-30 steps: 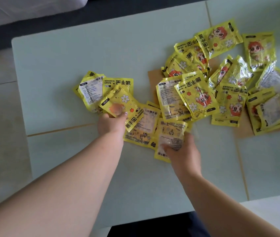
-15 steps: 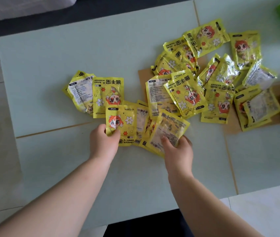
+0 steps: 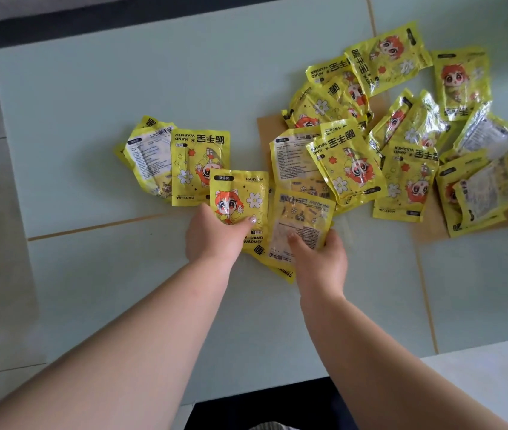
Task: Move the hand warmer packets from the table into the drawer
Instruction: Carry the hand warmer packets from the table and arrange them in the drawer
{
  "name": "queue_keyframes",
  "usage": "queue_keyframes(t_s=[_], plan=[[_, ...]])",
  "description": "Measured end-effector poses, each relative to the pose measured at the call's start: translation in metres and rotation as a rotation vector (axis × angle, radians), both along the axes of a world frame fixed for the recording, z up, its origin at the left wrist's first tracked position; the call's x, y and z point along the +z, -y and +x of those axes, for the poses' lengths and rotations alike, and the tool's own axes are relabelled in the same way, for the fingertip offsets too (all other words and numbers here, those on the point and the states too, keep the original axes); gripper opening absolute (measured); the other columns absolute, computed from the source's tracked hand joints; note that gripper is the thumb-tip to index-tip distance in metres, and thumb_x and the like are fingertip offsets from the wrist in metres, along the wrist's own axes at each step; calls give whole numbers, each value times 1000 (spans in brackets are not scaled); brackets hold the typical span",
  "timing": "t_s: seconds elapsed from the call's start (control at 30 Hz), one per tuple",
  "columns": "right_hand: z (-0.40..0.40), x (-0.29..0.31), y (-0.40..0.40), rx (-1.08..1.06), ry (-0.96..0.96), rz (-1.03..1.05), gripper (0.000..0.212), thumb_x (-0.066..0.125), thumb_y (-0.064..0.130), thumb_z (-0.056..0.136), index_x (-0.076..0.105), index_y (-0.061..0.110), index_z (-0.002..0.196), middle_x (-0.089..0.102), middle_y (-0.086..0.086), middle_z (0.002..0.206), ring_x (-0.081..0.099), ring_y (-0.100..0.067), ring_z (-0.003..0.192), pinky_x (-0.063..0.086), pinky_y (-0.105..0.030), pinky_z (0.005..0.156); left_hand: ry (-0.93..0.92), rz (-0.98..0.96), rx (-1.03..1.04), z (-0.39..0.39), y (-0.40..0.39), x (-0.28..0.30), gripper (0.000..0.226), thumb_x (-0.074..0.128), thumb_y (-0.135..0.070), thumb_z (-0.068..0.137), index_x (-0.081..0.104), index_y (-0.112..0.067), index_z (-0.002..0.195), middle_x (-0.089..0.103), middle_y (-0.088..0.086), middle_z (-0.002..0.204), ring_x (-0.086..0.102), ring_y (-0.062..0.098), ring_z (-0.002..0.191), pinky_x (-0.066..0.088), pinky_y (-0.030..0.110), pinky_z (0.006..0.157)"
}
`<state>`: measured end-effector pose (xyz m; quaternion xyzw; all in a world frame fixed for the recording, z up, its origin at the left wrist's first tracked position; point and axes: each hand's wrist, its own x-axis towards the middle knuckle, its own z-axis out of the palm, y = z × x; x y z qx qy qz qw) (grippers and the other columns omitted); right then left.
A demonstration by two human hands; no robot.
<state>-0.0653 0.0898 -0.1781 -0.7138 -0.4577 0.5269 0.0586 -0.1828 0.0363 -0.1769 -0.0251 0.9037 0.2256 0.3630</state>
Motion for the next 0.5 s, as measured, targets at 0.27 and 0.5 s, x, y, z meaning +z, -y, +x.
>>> queue_keyframes(t_s=[0.27, 0.5], plan=[[2, 1, -4, -59, -12, -3, 13, 67, 20, 83, 55, 20, 87, 62, 6, 79, 63, -23, 78, 54, -37, 75, 21, 73, 65, -12, 10, 2, 48, 80, -30, 71, 52, -11, 105, 55, -1, 99, 52, 23, 87, 41, 32, 72], [4, 1, -2, -72, -24, 8, 14, 66, 18, 84, 53, 22, 87, 63, 5, 82, 61, -19, 75, 52, -32, 69, 108, 135, 138, -17, 26, 3, 43, 79, -25, 73, 56, -14, 106, 60, -2, 101, 54, 19, 87, 40, 26, 67]])
